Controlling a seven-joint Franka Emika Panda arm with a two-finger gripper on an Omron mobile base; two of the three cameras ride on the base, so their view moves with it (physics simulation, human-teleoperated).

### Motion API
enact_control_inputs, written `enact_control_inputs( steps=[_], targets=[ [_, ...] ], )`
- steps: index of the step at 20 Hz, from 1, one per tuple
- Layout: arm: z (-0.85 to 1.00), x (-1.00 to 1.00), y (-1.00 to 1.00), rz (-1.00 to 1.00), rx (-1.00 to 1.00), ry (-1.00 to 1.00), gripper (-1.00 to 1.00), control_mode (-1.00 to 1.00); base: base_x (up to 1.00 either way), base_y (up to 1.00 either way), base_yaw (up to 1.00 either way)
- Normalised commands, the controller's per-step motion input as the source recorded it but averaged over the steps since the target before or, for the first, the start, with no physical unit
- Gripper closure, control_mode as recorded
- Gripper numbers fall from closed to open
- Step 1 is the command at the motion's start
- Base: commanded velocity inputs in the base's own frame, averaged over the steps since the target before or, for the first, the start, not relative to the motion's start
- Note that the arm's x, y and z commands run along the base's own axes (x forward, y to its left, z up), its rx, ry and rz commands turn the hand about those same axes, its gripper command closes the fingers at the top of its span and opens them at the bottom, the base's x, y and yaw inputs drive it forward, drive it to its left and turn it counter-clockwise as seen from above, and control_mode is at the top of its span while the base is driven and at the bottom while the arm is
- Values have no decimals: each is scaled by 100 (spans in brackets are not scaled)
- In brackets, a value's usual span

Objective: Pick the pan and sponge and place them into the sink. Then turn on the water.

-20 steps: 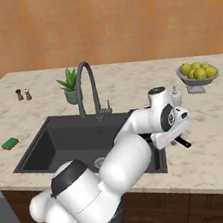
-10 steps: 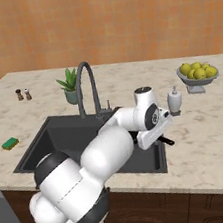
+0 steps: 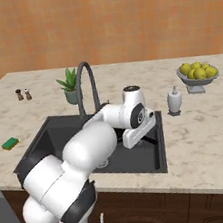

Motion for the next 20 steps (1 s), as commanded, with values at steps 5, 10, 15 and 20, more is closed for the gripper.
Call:
enact_control_inputs(
  steps=[5,10,15,20],
  targets=[
    [-41,0,27,3,0,0,100,-100,0,0,0],
    [-57,0,1,8,0,0,100,-100,0,0,0],
    [-33,16,13,9,2,0,100,-100,0,0,0],
    [-23,41,13,5,2,0,100,-100,0,0,0]
  ],
)
